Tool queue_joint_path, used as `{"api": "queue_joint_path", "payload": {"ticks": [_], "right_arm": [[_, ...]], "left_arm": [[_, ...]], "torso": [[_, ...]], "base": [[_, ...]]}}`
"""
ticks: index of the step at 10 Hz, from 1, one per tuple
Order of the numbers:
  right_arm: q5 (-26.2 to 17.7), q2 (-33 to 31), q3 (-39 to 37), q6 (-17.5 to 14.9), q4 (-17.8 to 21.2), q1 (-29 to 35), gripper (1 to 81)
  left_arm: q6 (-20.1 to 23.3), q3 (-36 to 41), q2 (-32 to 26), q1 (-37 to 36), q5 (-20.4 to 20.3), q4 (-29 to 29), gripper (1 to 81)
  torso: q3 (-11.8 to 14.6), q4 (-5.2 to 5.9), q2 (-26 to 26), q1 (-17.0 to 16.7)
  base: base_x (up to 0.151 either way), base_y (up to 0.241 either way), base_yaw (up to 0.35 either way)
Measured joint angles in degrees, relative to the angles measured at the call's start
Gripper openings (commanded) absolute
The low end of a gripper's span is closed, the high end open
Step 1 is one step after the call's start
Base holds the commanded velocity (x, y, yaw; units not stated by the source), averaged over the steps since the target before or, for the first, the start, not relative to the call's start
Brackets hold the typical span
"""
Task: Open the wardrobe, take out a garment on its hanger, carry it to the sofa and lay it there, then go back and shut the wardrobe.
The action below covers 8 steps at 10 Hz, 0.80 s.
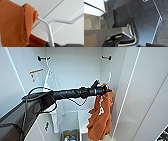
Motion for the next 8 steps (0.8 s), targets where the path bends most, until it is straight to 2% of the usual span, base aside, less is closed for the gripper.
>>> {"api": "queue_joint_path", "payload": {"ticks": [3, 8], "right_arm": [[0.0, 0.0, 0.0, 0.0, 0.0, 0.0, 81.1], [0.1, 0.0, 0.0, 0.0, 0.0, 0.1, 81.1]], "left_arm": [[0.0, 0.9, -0.6, 0.1, -0.2, 0.1, 1.0], [-0.1, 2.8, -1.5, 0.1, -1.0, 0.1, 1.0]], "torso": [[0.0, 0.00, 0.0, 0.0], [0.0, 0.00, 0.0, 0.0]], "base": [[-0.105, 0.000, 0.000], [0.000, 0.000, 0.000]]}}
